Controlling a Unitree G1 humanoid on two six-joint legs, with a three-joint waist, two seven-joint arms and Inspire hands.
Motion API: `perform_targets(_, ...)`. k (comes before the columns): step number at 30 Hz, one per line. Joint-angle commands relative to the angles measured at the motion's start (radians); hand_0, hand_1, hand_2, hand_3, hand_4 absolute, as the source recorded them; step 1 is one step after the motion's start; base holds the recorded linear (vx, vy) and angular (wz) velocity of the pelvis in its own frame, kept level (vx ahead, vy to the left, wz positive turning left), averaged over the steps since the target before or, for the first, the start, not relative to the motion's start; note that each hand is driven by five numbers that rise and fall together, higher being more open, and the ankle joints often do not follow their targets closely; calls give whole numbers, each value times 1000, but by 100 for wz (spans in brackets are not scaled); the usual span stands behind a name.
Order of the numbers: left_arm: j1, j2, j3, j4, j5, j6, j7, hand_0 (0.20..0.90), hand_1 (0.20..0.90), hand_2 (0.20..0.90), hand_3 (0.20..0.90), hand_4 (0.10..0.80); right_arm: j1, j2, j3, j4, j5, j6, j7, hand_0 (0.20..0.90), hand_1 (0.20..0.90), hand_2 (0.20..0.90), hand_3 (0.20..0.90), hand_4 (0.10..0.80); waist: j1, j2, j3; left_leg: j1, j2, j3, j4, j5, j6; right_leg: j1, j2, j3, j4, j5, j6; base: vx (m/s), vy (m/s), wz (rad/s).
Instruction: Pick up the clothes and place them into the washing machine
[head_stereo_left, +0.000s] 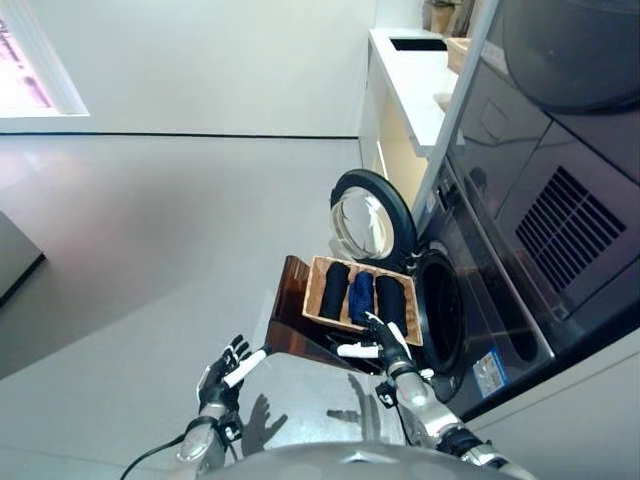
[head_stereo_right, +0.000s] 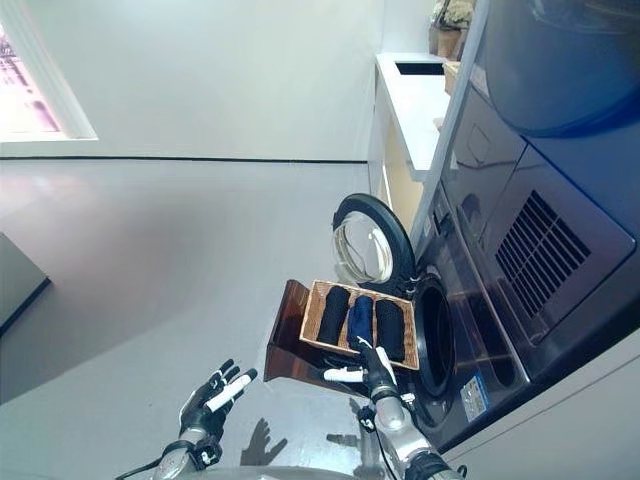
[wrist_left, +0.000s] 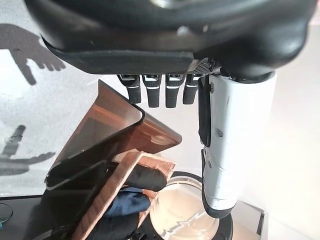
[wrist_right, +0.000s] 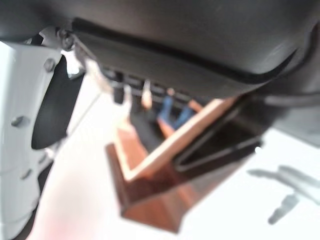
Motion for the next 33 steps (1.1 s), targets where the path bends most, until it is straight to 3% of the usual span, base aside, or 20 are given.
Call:
perform_targets(1, -128, 33, -10, -44, 17, -78, -3, 900, 900, 900, 900, 800, -130, 2, -35, -70, 24, -72, 2, 900, 900, 900, 900, 800, -2, -44, 48, -23, -121, -51, 178, -147, 76, -140, -93, 105, 339, 182, 9, -69, 329, 10)
perform_targets(2, -147, 42, -7, -46, 24, -75, -2, 900, 900, 900, 900, 800, -135, 0, -39, -74, 29, -71, -2, 900, 900, 900, 900, 800, -18, -32, 75, -11, -133, -56, 191, -151, 93, -205, -94, 123, 446, 245, -16, -49, 264, 10)
perform_targets(4, -158, 48, -6, -44, 29, -77, 1, 900, 900, 900, 900, 800, -145, 0, -43, -67, 35, -73, -4, 900, 900, 900, 900, 800, -21, -23, 89, -11, -133, -56, 204, -154, 100, -234, -91, 119, 487, 252, -22, -29, 170, 13)
perform_targets(8, -166, 53, 7, -50, 26, -79, -4, 900, 900, 900, 900, 800, -151, -6, -64, -54, 52, -75, 2, 900, 900, 900, 900, 800, -47, -11, 99, 34, -132, -74, 184, -166, 98, -289, -74, 51, 437, 181, -30, 119, 70, -3)
perform_targets(10, -166, 52, 10, -47, 32, -82, -2, 900, 900, 900, 900, 800, -157, -6, -61, -46, 50, -74, 5, 900, 900, 900, 900, 800, -62, -19, 101, 72, -134, -88, 157, -176, 86, -297, -76, 26, 317, 173, -20, 242, -70, -9)
perform_targets(11, -165, 51, 12, -46, 28, -87, -2, 900, 900, 900, 900, 800, -169, -5, -59, -32, 46, -72, 2, 900, 900, 900, 900, 800, -81, -37, 104, 107, -137, -110, 128, -189, 72, -326, -73, 34, 145, 204, 8, 284, -120, 12)
perform_targets(13, -161, 51, 17, -43, 23, -89, -1, 900, 900, 900, 900, 800, -178, -1, -58, -32, 50, -70, -1, 900, 900, 900, 900, 800, -95, -45, 112, 143, -125, -124, 101, -199, 61, -348, -56, 46, 27, 258, 33, 260, -90, 12)
perform_targets(17, -141, 46, 21, -47, 21, -86, 2, 900, 900, 900, 900, 800, -191, 3, -52, -39, 43, -64, -9, 900, 900, 900, 900, 800, -98, -54, 107, 192, -103, -137, 58, -215, 51, -359, -18, 58, -40, 310, 49, 163, -61, 32)
perform_targets(19, -134, 42, 20, -46, 13, -81, 7, 900, 900, 900, 900, 800, -185, 4, -50, -44, 45, -61, -9, 900, 900, 900, 900, 800, -97, -62, 100, 207, -98, -147, 41, -217, 48, -352, -18, 46, -17, 325, 49, 185, -125, 63)
perform_targets(22, -132, 38, 20, -40, 6, -78, 15, 900, 900, 900, 900, 800, -177, 4, -43, -51, 41, -59, -5, 900, 900, 900, 900, 800, -95, -58, 91, 230, -76, -150, 28, -218, 42, -358, -7, 14, 44, 283, 33, 110, -99, 17)
perform_targets(23, -134, 35, 18, -29, 2, -77, 18, 900, 900, 900, 900, 800, -174, 2, -40, -50, 39, -60, -3, 900, 900, 900, 900, 800, -92, -52, 84, 225, -61, -149, 37, -222, 37, -363, 1, -4, 88, 233, 16, 88, -91, -2)
perform_targets(26, -146, 25, 15, -4, -21, -83, 33, 900, 900, 900, 900, 800, -187, 1, -25, -32, 32, -64, -11, 900, 900, 900, 900, 800, -94, -38, 70, 219, -26, -153, 46, -196, 12, -359, 23, -11, 104, 212, 4, 185, -157, -2)
perform_targets(28, -170, 12, -2, 3, -34, -84, 28, 900, 900, 900, 900, 800, -194, -6, -34, -26, 51, -73, -15, 900, 900, 900, 900, 800, -103, -27, 58, 207, 17, -158, 62, -168, -13, -354, 38, -44, 111, 183, -5, 154, -150, 15)
perform_targets(29, -171, 11, -2, 4, -34, -85, 28, 900, 900, 900, 900, 800, -194, -7, -34, -26, 51, -73, -15, 900, 900, 900, 900, 800, -105, -26, 59, 207, 19, -159, 62, -169, -14, -353, 39, -46, 111, 182, -5, 85, -91, 24)
perform_targets(31, -198, -1, -32, 15, -40, -82, 28, 900, 900, 900, 900, 800, -210, -17, -30, -11, 51, -73, -28, 900, 900, 900, 900, 800, -108, -16, 55, 207, 53, -167, 63, -130, -36, -348, 48, -73, 116, 169, -11, 101, -119, 30)
perform_targets(33, -204, -6, -37, 16, -40, -82, 34, 900, 900, 900, 900, 800, -218, -21, -28, -13, 54, -74, -33, 900, 900, 900, 900, 800, -108, -12, 54, 203, 59, -169, 66, -114, -41, -348, 51, -80, 116, 166, -14, 62, -84, 30)
